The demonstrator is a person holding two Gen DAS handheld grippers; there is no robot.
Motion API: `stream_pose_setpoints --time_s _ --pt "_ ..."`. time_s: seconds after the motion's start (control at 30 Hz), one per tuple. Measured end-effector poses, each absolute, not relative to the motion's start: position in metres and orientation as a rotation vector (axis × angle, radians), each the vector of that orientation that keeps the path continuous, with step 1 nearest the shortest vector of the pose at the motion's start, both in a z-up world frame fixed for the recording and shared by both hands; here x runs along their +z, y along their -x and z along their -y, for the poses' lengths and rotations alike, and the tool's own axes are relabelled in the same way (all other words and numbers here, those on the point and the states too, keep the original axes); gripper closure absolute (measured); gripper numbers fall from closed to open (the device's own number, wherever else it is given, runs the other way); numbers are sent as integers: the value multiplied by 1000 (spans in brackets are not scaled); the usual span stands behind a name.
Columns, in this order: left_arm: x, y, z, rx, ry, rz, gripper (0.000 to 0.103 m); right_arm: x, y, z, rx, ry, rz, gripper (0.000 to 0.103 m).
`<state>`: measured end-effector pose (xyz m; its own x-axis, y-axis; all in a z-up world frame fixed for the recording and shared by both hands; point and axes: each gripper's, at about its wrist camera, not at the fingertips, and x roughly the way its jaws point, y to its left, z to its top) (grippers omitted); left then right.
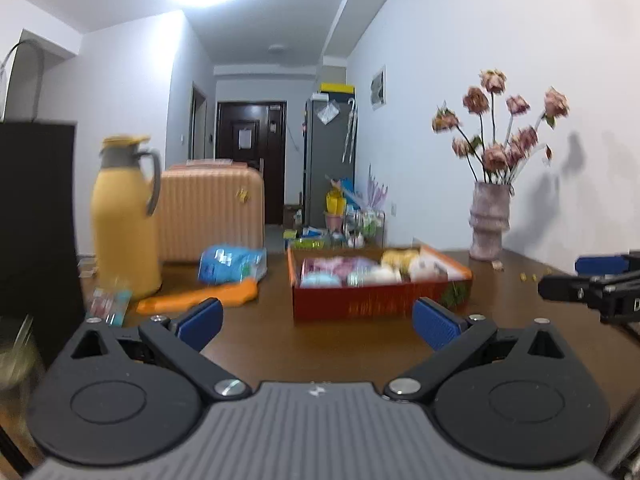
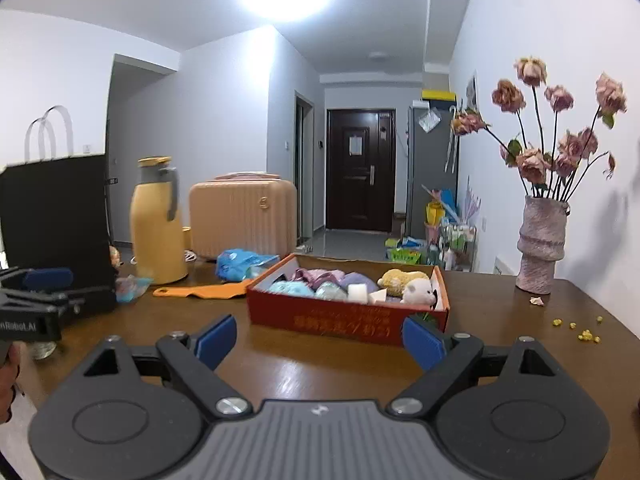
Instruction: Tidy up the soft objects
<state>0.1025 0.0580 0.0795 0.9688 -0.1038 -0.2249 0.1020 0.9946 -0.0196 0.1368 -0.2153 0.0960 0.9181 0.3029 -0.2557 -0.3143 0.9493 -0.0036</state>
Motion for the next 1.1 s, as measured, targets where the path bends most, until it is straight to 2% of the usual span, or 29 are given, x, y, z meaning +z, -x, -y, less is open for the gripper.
stream_pose_setpoints --time_s 0.23,0.3,0.53,1.1 --pt "30 -18 -58 -59 50 -273 0 54 -53 193 300 56 -274 11" --pt "17 -6 -56 -48 12 -275 0 43 -38 194 285 -11 -280 4" --pt "10 -7 -61 -26 57 -309 0 3 -19 192 233 -73 -324 4" --pt "12 -8 -58 -36 42 -307 0 1 -21 191 246 -77 -330 3"
